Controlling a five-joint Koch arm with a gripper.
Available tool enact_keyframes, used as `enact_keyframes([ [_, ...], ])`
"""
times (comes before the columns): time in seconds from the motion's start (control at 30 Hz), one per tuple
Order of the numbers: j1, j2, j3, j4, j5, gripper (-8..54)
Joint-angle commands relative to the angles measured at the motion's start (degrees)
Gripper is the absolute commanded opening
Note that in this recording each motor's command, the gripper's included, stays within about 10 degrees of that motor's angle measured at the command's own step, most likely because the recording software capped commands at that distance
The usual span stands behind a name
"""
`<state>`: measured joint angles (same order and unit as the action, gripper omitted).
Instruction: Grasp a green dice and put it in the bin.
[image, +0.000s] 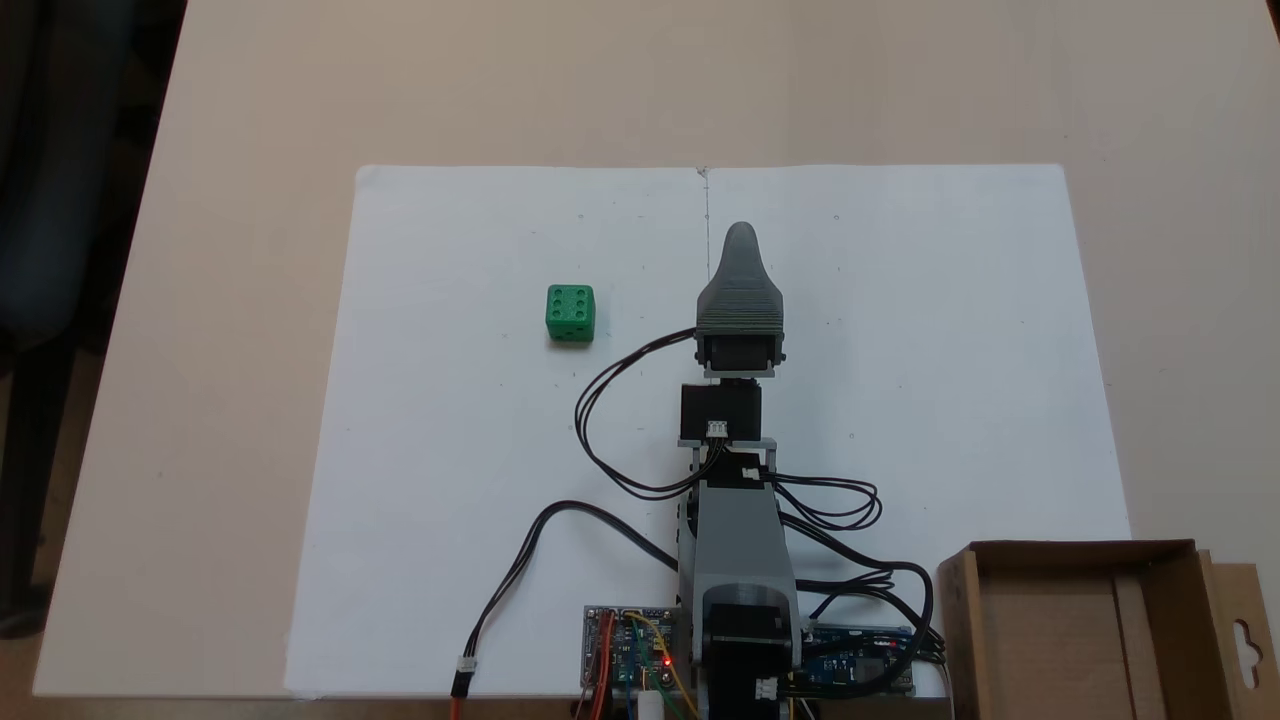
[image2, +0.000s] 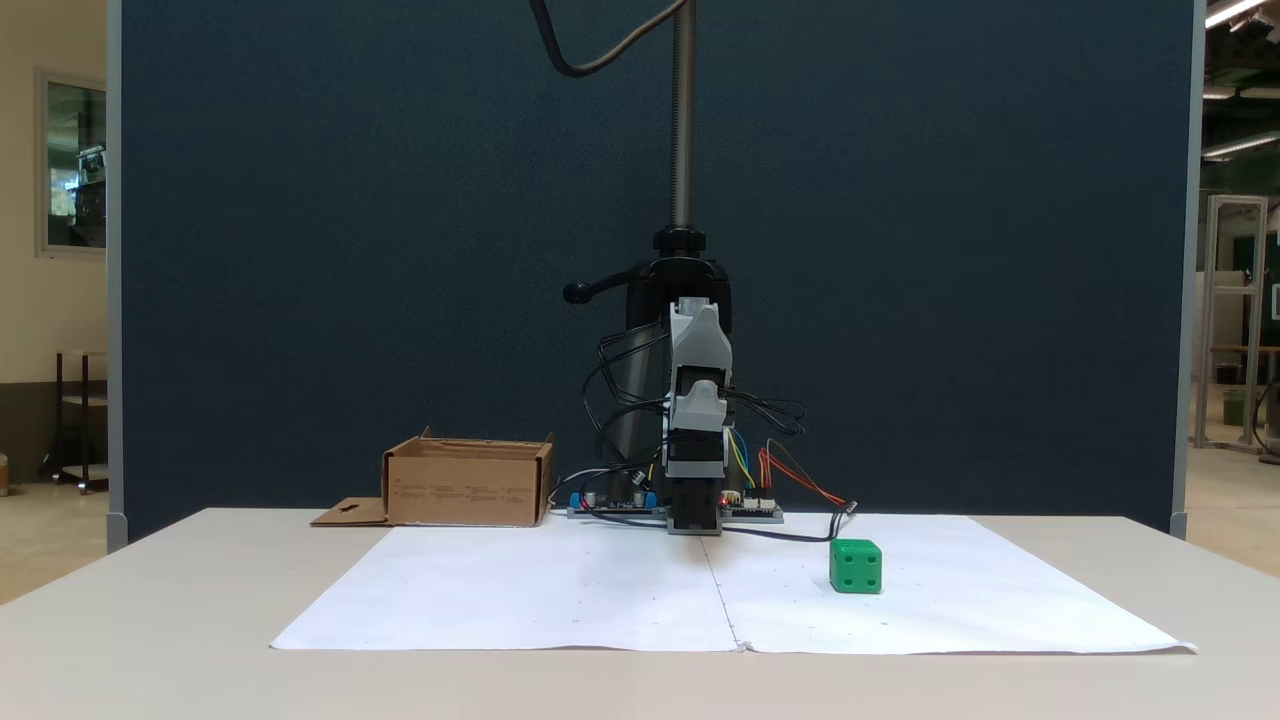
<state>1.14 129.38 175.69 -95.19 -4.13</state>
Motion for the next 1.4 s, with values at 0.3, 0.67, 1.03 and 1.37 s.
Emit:
enact_keyframes([
  [0.3, 0.53, 6.50, 3.78, -5.10, -2.81, 44.0],
  [0.67, 0.35, 6.24, 2.46, 1.23, -2.99, 42.7],
  [1.03, 2.55, 6.33, -15.21, 44.28, -3.60, 42.8],
  [1.37, 2.11, 6.24, -41.22, 83.12, 4.04, 43.7],
])
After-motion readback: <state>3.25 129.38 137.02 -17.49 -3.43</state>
